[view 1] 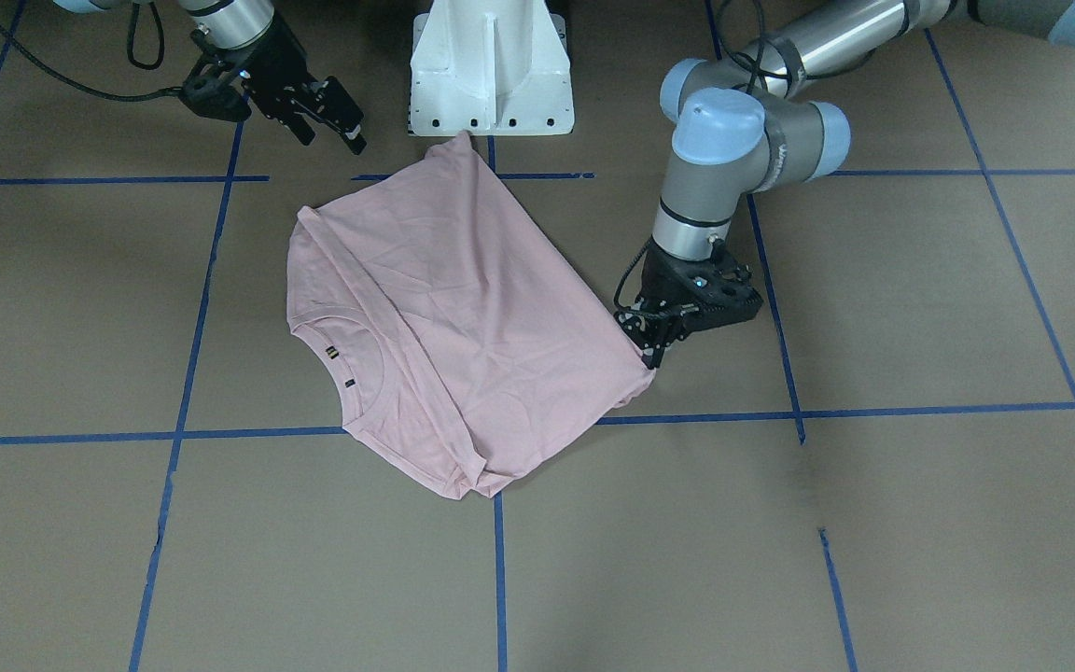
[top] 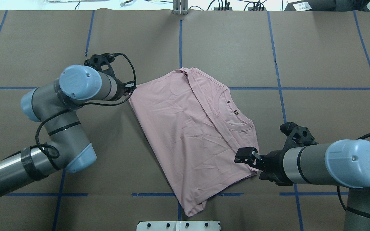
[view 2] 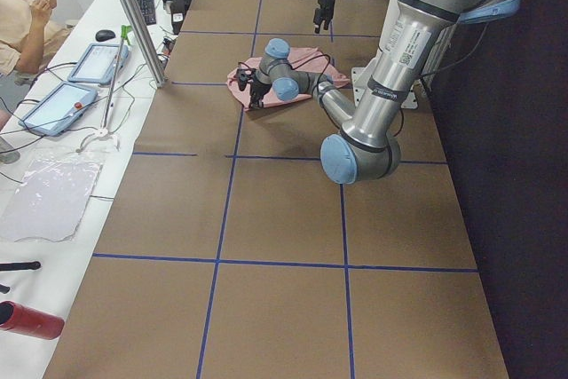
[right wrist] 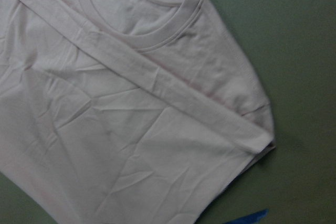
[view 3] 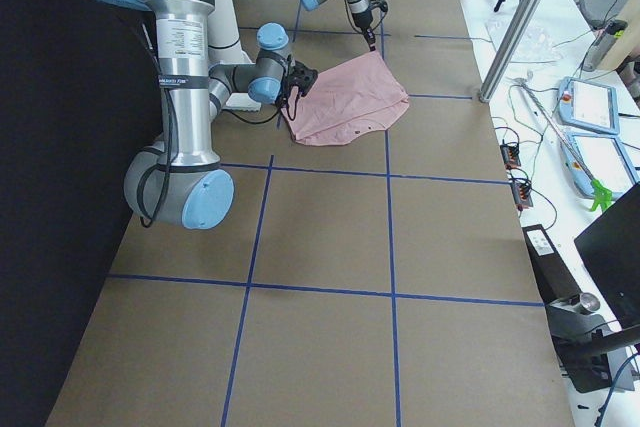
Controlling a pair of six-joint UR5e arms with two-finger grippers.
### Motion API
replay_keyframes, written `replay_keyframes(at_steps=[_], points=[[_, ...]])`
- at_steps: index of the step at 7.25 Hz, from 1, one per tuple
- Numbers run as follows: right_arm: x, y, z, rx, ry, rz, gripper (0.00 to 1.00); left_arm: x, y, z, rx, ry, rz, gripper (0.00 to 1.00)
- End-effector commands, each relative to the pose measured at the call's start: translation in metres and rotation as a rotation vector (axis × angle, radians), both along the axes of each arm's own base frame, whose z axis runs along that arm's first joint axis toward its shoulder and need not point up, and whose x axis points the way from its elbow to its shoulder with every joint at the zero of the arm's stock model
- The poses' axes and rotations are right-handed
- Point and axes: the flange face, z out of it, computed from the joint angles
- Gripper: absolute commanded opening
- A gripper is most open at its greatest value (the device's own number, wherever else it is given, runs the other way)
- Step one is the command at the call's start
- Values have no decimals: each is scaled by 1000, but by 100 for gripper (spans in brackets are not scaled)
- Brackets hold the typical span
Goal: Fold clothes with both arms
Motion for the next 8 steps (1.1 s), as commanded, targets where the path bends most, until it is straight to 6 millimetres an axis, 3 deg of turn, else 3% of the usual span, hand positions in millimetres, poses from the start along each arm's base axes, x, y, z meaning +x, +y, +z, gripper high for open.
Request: replay_keyframes(at_steps=[1,2,3,4,5,6,7,8], points=[[6,-7,8,14,24,52,100,11,-111,-9,64,8,-73,0],[5,-8,6,22,22,63,100,15,-142,-14,78,13,-92,0],[3,-8,5,24,20,63,100,13,-153,2,102,16,-93,0],[0,-8,5,30,24,70,100,13,-153,-5,109,28,-91,29],[-30,-14,-3,56,18,95,100,5,-144,-30,141,76,-92,47],[-76,-12,-11,78,27,107,100,-10,-125,-39,173,114,-90,48],[-113,5,-3,37,46,136,100,-27,-101,-34,184,147,-62,48],[-140,10,1,14,57,206,99,-33,-87,-22,167,166,-12,48]])
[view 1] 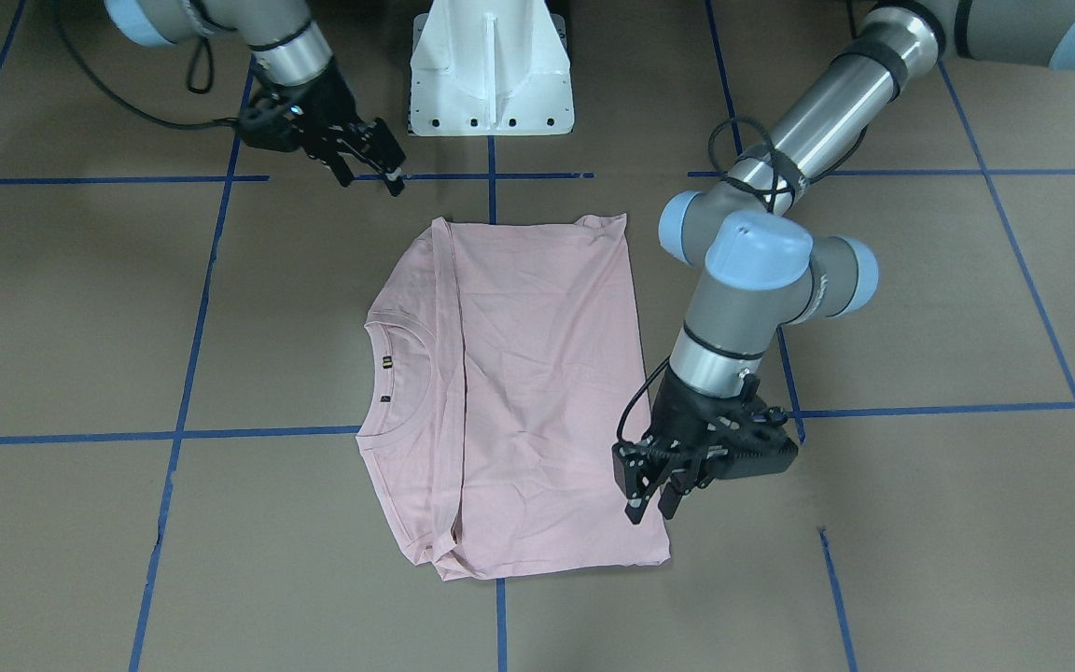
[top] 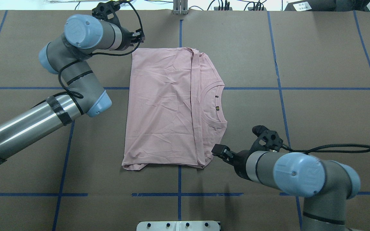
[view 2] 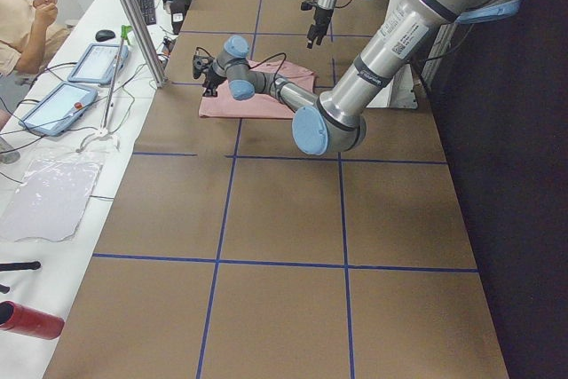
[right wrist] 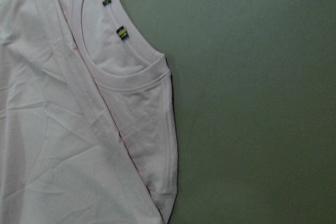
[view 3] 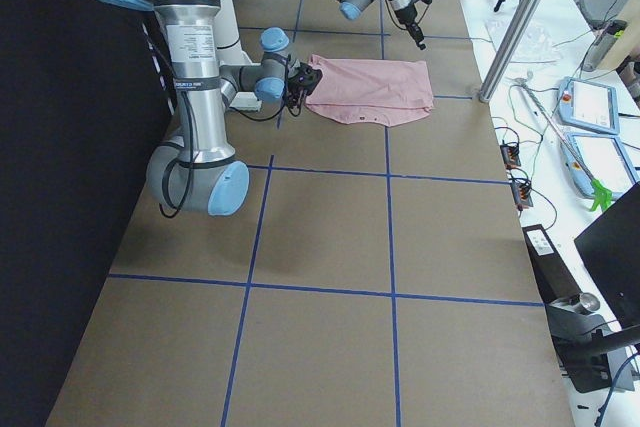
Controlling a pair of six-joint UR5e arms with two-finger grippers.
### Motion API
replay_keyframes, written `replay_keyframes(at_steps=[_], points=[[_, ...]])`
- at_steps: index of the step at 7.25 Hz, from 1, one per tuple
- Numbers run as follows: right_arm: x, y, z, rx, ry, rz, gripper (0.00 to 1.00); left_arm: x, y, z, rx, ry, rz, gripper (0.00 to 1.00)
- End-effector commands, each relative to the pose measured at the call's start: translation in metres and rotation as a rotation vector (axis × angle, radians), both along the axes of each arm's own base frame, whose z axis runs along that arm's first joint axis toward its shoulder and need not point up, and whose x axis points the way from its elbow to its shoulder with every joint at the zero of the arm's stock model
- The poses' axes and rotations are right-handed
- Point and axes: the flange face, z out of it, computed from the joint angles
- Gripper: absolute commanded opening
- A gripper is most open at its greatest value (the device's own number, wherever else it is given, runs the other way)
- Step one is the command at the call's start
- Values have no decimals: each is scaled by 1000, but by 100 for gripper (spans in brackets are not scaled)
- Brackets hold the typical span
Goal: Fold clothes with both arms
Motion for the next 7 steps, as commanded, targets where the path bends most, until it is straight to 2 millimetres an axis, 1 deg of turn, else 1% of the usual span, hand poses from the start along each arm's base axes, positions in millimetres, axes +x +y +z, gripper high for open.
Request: replay_keyframes(at_steps=[1,2,3,5,6,7], points=[[-63,8,2,-27,27,71,95,-12,21,7,0,28,48,48],[-75,6,-10,-32,60,72,85,-13,21,7,0,28,48,48],[-79,4,-16,-40,87,77,79,-13,21,8,-1,27,48,48],[-82,-5,-15,-43,99,90,75,-13,21,8,-1,27,48,48],[-87,-7,-9,-47,131,91,73,-13,21,8,-1,28,50,48],[-86,-8,-8,-45,144,89,73,-13,21,8,-1,27,48,48]])
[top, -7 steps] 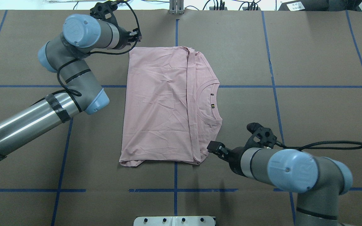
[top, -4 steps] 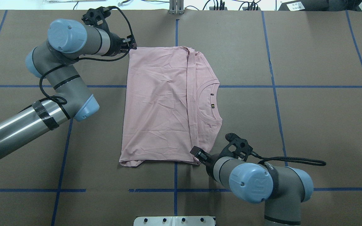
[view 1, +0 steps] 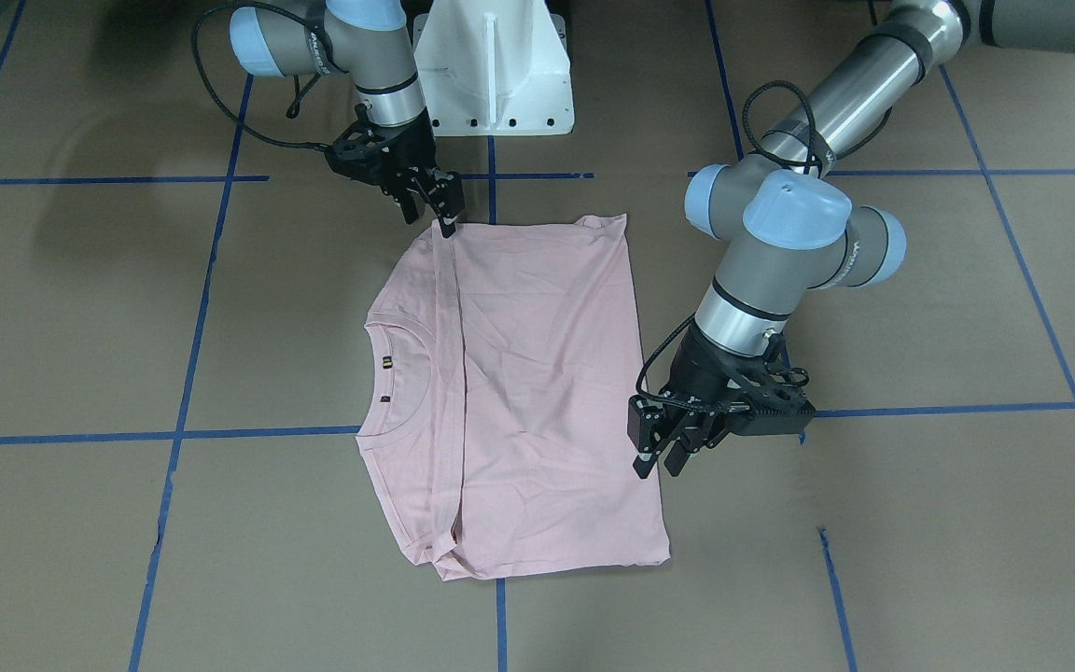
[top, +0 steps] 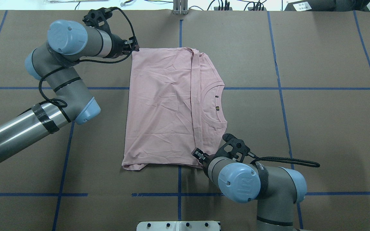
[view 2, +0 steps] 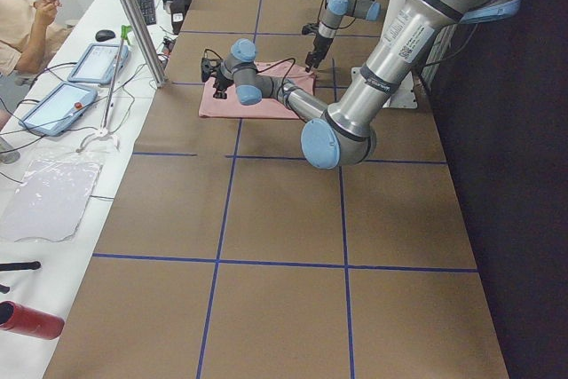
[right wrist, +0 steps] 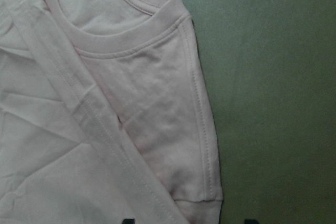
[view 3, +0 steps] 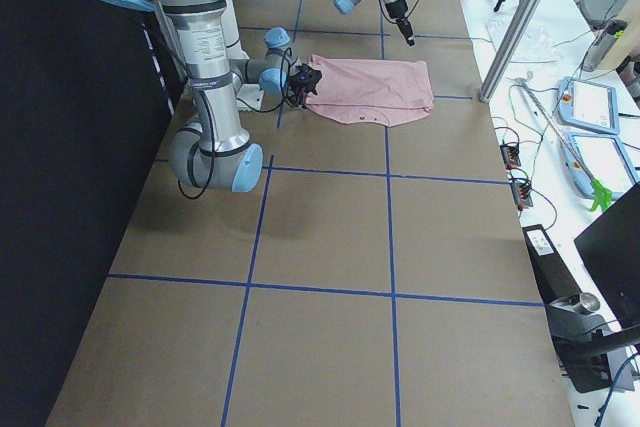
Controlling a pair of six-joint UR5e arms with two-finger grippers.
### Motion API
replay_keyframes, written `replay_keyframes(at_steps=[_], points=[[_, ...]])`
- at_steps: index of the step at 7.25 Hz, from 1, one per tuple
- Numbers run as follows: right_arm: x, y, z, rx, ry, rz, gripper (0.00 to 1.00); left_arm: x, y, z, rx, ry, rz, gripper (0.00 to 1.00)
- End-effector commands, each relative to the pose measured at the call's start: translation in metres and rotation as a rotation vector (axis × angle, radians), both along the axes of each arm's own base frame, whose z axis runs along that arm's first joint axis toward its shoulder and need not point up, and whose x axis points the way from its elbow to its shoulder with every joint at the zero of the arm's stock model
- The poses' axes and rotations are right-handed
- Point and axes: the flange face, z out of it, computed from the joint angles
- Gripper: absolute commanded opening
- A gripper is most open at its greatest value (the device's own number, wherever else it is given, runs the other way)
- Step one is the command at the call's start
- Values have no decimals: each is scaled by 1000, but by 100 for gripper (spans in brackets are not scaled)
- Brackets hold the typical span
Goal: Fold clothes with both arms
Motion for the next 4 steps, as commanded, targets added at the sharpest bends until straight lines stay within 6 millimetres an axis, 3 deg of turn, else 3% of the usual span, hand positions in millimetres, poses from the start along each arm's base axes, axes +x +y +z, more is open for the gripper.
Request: replay_keyframes(at_steps=[1,4], points=[[-3,-2,2,-4,42,-3,71,1,1,0,0,0,1,48],[-5,-3,-1,-8,59,-4,61,1,1,0,-1,-1,1,48]])
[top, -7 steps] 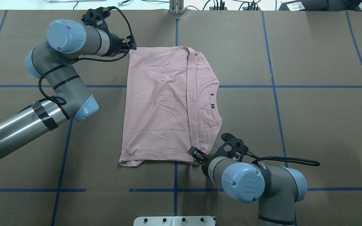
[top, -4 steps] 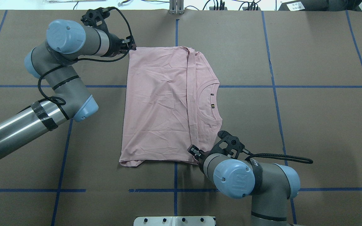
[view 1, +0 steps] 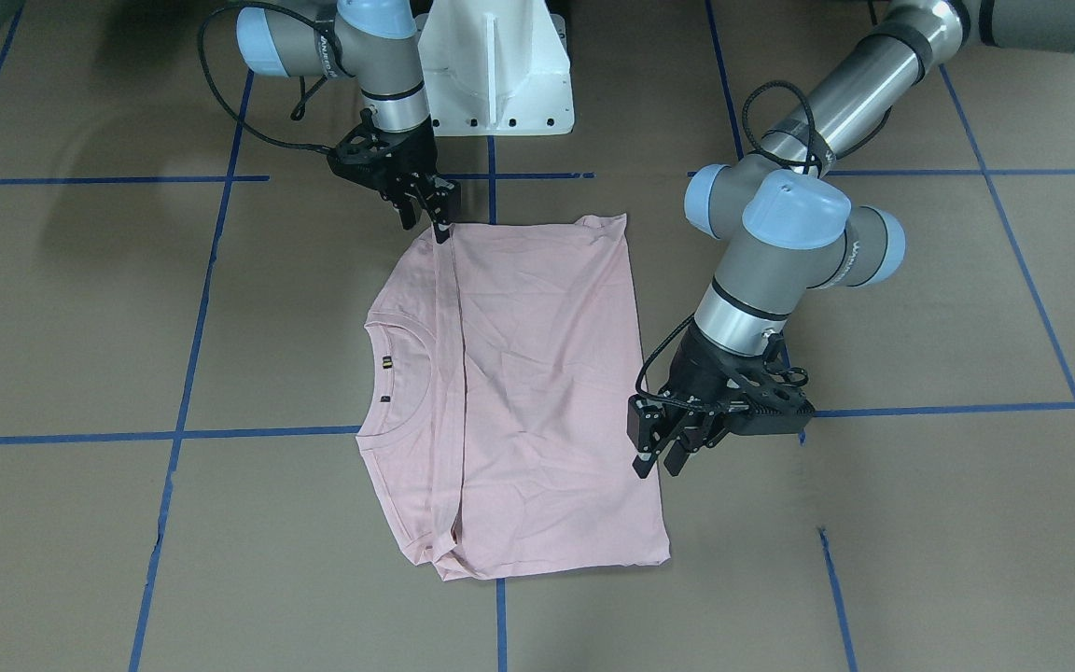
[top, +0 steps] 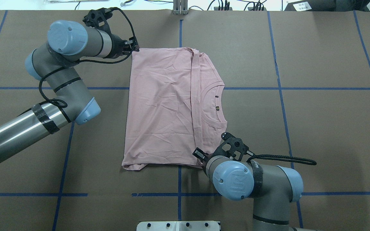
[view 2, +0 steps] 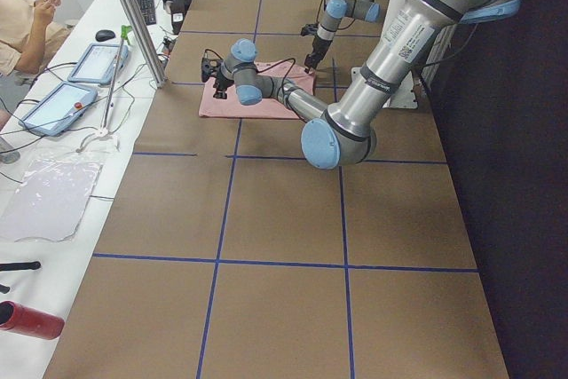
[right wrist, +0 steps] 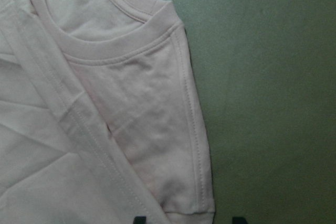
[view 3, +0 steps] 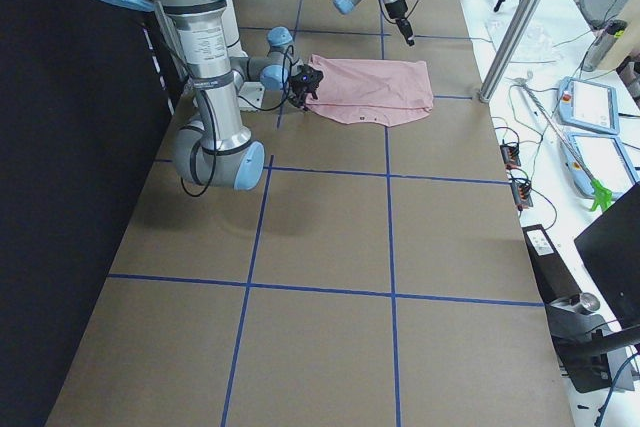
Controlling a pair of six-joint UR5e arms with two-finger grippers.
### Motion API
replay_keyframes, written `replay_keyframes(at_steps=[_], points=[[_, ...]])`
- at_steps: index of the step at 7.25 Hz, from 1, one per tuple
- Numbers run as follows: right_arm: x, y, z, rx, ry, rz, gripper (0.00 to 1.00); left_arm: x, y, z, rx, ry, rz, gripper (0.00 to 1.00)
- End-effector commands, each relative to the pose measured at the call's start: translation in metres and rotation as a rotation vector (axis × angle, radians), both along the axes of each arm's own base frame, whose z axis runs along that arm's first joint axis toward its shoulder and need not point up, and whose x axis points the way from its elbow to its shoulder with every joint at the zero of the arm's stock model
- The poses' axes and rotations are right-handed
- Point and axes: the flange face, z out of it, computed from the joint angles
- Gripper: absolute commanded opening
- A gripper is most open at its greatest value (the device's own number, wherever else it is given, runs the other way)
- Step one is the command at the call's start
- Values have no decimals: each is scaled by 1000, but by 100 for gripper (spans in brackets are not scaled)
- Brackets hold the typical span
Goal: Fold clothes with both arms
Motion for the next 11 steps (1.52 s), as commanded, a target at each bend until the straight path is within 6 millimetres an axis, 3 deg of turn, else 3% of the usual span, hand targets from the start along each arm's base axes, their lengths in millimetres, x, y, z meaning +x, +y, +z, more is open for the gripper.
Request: replay_keyframes(at_steps=[1,11], points=[[0,0,0,0,6,-2,61,-1,0,3,-3,-3,0,48],[1,-11,-10,82,69,-106,63,-2,3,2,-4,-1,1,48]])
